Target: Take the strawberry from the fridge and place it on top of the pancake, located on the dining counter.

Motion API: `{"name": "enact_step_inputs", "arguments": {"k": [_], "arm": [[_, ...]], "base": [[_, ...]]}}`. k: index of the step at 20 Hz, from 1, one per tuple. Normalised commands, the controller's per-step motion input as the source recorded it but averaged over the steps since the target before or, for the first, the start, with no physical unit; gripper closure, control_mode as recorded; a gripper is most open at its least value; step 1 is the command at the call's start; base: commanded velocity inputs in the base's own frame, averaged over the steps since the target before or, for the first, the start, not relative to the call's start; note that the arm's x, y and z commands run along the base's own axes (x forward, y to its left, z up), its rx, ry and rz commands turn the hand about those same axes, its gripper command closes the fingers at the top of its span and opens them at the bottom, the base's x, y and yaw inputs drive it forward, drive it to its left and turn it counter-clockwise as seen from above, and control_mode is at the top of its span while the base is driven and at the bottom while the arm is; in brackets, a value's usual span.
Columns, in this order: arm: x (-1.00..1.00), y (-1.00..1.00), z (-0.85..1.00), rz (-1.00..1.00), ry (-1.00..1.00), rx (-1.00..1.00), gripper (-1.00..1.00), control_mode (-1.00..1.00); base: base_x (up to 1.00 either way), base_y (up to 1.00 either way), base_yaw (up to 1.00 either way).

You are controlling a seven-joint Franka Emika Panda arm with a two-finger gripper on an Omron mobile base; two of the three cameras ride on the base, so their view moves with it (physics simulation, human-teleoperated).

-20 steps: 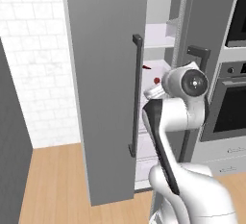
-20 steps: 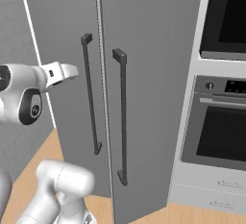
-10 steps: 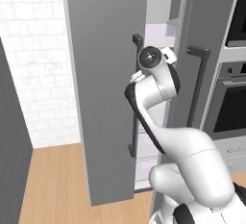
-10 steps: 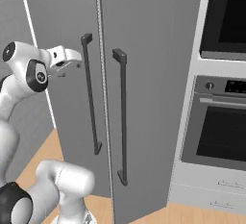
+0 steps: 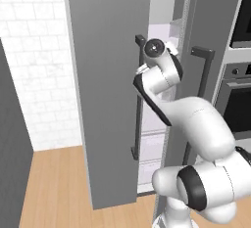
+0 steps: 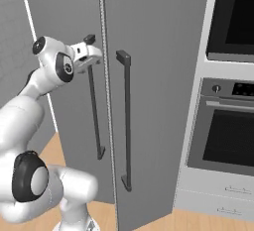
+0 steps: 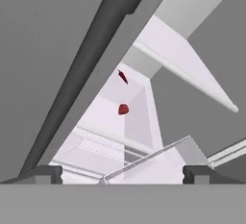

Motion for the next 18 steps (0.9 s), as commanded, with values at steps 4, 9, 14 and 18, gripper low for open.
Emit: {"name": "enact_step_inputs", "arguments": {"k": [4,9,14,18], "arm": [[0.82,-0.04,-0.17,0.07,0.09,0.00,-1.00,-1.00],[0.55,-0.01,-0.09,0.07,0.03,-0.03,-1.00,-1.00],[0.10,-0.25,0.00,0.02,0.00,-0.04,-1.00,-1.00],[-0.05,-0.46,0.00,0.00,0.00,0.00,-1.00,-1.00]], "base": [[0.00,0.00,0.00],[0.00,0.00,0.00],[0.00,0.00,0.00],[0.00,0.00,0.00]]}}
